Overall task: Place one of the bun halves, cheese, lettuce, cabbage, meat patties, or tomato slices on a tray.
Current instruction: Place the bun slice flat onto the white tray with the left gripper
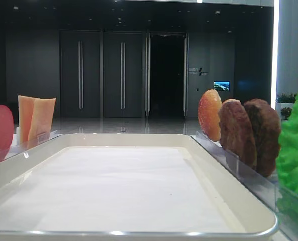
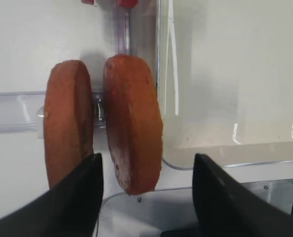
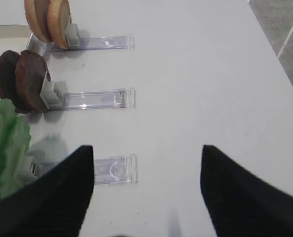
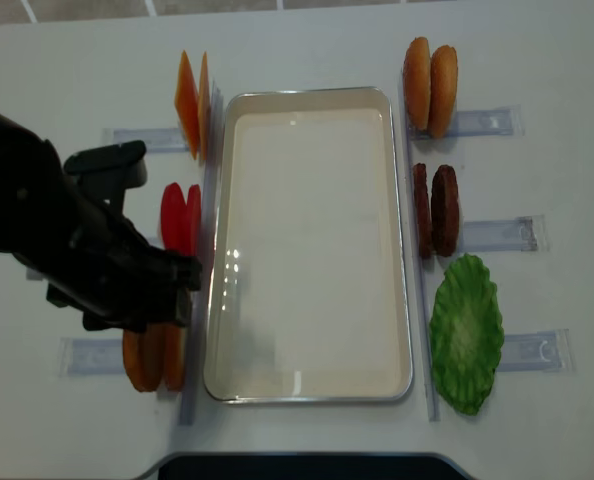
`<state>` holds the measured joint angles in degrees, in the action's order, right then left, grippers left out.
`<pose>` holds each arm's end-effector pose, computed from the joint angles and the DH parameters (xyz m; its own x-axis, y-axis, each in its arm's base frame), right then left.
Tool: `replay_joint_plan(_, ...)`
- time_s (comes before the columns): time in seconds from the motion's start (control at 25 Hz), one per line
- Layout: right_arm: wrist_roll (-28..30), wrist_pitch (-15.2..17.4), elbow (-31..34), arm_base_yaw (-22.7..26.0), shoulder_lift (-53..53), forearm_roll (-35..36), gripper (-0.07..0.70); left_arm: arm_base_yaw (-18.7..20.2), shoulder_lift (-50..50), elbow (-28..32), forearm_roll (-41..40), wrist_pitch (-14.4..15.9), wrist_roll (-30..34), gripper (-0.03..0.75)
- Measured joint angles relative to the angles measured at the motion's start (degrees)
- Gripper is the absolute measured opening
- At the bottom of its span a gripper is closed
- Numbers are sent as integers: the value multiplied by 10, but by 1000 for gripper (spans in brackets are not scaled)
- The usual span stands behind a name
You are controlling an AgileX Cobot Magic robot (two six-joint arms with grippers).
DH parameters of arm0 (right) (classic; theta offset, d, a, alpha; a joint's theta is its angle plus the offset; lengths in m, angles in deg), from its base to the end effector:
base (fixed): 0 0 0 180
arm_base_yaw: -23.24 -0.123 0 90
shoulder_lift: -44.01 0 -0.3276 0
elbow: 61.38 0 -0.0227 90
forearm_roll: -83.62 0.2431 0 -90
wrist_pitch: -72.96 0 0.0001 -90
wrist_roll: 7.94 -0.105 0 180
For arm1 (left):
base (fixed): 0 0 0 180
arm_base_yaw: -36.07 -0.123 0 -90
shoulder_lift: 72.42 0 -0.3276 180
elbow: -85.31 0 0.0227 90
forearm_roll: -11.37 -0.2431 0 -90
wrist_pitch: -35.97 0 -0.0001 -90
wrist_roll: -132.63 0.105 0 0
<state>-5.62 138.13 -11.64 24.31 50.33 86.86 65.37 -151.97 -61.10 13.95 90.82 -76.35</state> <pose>-0.0468 0.0063 0.2592 -0.5174 -0.0070 -0.8557 -0.0339 0.9994 0.0123 0.1680 -0.0987 0.2679 -0.9865 -0.0274 -0.1615 -0.0051 0.9906 -0.1368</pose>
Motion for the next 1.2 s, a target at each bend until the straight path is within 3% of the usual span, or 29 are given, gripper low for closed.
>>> replay_joint_plan(0.64, 0, 0, 0, 0, 0, 0, 470, 0, -55, 0, -11, -31, 0, 440)
replay_joint_plan(1.04, 0, 0, 0, 0, 0, 0, 470, 0, -75, -1, -14, -33, 0, 439)
replay_joint_plan(1.2, 0, 0, 0, 0, 0, 0, 470, 0, -75, -1, -14, -33, 0, 379)
